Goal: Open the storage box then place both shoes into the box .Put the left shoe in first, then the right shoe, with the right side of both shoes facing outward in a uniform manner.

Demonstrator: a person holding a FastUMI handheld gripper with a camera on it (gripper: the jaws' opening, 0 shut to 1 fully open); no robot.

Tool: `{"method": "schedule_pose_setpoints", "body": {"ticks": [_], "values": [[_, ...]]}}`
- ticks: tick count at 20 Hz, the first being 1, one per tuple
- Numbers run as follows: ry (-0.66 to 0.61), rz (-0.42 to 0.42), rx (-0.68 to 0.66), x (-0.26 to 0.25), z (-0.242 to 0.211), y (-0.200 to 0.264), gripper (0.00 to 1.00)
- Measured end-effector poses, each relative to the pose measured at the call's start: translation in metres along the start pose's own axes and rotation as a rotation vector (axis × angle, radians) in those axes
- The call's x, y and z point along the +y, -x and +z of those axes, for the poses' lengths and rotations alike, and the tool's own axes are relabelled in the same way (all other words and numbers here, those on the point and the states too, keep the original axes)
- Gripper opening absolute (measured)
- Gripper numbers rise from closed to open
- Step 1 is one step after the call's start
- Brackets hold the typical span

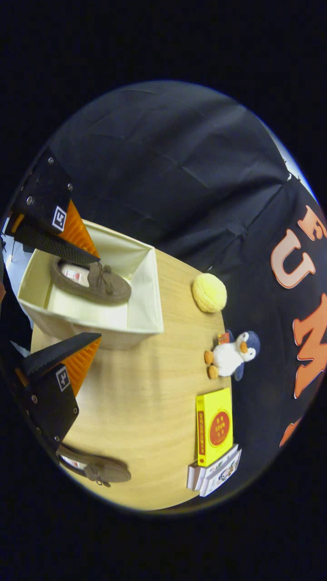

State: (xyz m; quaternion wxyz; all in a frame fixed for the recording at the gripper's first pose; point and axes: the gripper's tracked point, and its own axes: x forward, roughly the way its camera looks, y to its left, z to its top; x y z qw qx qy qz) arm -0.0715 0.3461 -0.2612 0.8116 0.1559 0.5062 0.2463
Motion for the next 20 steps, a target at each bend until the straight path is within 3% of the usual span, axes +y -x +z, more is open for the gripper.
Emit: {"method": "schedule_pose_setpoints", "body": {"ticks": [4, 13, 16, 20], "values": [[-0.06, -0.069, -0.005, -0.078, -0.022, 0.033, 0.96], [-0.06, -0.382, -0.034, -0.265, -0.072, 0.087, 0.96], [-0.045, -0.405, -0.041, -0.297, -0.088, 0.088, 0.96], [0.001, -0.424, -0.004, -0.328, -0.116, 0.073, 0.88]]}}
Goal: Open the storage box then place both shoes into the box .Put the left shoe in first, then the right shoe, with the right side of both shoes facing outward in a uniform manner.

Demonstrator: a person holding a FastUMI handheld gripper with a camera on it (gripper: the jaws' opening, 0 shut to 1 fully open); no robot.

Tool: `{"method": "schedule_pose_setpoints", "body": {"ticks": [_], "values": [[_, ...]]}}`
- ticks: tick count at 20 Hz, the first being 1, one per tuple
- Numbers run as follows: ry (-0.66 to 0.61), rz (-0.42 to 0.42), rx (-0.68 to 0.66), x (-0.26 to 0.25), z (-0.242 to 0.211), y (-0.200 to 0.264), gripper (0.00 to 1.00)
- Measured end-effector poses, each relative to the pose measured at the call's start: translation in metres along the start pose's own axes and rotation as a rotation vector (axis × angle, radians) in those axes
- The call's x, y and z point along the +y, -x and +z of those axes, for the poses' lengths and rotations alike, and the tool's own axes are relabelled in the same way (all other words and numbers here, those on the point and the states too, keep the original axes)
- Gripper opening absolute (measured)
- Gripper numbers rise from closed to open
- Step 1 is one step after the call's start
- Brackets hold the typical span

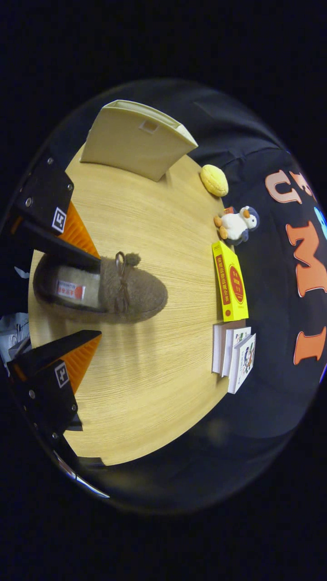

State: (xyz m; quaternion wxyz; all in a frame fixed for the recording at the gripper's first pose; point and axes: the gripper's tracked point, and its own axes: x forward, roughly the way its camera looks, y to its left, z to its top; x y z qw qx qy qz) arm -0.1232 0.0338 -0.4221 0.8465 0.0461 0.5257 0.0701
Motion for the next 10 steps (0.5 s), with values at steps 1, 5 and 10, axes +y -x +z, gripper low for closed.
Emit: {"method": "schedule_pose_setpoints", "body": {"ticks": [1, 5, 10], "values": [[-0.005, 0.009, -0.003, -0.002, 0.0, -0.006, 0.85], [0.018, 0.021, -0.017, -0.008, 0.006, -0.029, 0.7], [0.015, -0.011, -0.045, -0.019, 0.018, -0.05, 0.34]]}}
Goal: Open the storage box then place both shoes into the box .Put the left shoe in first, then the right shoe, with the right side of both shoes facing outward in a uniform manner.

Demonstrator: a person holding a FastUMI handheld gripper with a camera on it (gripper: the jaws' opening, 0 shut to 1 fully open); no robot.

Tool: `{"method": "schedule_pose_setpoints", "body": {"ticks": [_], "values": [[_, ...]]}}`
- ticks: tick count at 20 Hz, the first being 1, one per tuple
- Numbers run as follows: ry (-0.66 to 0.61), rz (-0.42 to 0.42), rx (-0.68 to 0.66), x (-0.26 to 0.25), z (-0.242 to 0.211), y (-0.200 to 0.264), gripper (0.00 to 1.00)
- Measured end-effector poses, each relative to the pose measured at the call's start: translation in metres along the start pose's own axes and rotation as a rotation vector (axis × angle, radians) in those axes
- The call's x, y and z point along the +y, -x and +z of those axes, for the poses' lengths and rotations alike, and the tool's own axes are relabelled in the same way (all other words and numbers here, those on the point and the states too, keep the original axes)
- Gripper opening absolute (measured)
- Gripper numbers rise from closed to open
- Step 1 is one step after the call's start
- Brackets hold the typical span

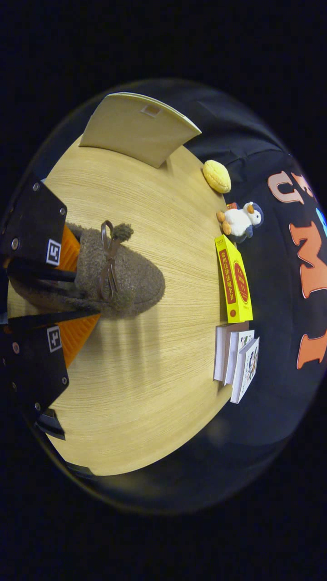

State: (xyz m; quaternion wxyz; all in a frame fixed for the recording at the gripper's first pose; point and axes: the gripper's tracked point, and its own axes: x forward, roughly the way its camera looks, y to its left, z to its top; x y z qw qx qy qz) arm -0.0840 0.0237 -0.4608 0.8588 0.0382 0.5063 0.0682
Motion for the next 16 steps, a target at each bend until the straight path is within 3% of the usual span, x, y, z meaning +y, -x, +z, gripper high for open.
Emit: {"method": "schedule_pose_setpoints", "body": {"ticks": [1, 3, 5, 8, 16], "values": [[-0.012, -0.014, 0.001, -0.004, -0.002, -0.003, 0.23], [-0.055, -0.005, 0.006, -0.004, -0.005, -0.005, 0.12], [-0.075, -0.001, 0.013, -0.005, -0.005, -0.007, 0.09], [-0.115, -0.019, 0.039, -0.007, -0.002, 0.001, 0.04], [-0.179, -0.059, -0.019, 0.037, 0.049, 0.047, 0.04]]}}
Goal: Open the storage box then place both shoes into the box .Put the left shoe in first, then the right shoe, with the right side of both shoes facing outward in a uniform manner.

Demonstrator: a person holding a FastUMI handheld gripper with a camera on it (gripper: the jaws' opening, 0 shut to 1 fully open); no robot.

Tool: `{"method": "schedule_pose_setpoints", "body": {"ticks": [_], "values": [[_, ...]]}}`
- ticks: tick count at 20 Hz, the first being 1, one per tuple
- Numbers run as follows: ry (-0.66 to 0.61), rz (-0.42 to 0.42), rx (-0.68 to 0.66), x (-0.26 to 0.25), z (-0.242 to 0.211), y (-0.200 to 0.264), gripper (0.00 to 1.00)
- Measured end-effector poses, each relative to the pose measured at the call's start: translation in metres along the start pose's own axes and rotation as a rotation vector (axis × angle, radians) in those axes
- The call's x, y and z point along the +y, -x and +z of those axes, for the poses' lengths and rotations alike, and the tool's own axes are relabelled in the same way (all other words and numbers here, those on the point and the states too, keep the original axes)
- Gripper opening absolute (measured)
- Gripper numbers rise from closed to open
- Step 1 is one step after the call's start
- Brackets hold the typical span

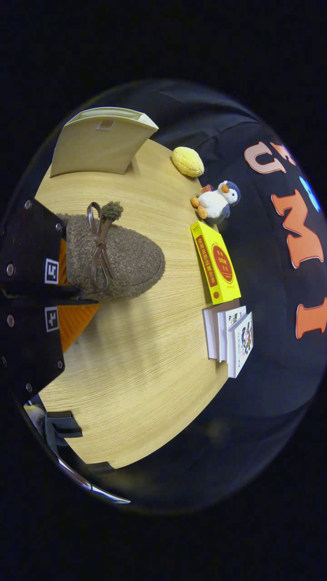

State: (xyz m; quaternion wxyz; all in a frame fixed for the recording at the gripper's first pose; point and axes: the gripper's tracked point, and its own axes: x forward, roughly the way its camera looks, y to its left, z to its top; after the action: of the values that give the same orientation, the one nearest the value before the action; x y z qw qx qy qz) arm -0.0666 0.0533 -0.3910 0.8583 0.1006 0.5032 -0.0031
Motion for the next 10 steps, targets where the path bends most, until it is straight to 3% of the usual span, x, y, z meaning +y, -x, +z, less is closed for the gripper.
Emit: {"method": "schedule_pose_setpoints", "body": {"ticks": [10], "values": [[0.05, 0.082, -0.048, 0.13, 0.039, 0.066, 0.04]]}}
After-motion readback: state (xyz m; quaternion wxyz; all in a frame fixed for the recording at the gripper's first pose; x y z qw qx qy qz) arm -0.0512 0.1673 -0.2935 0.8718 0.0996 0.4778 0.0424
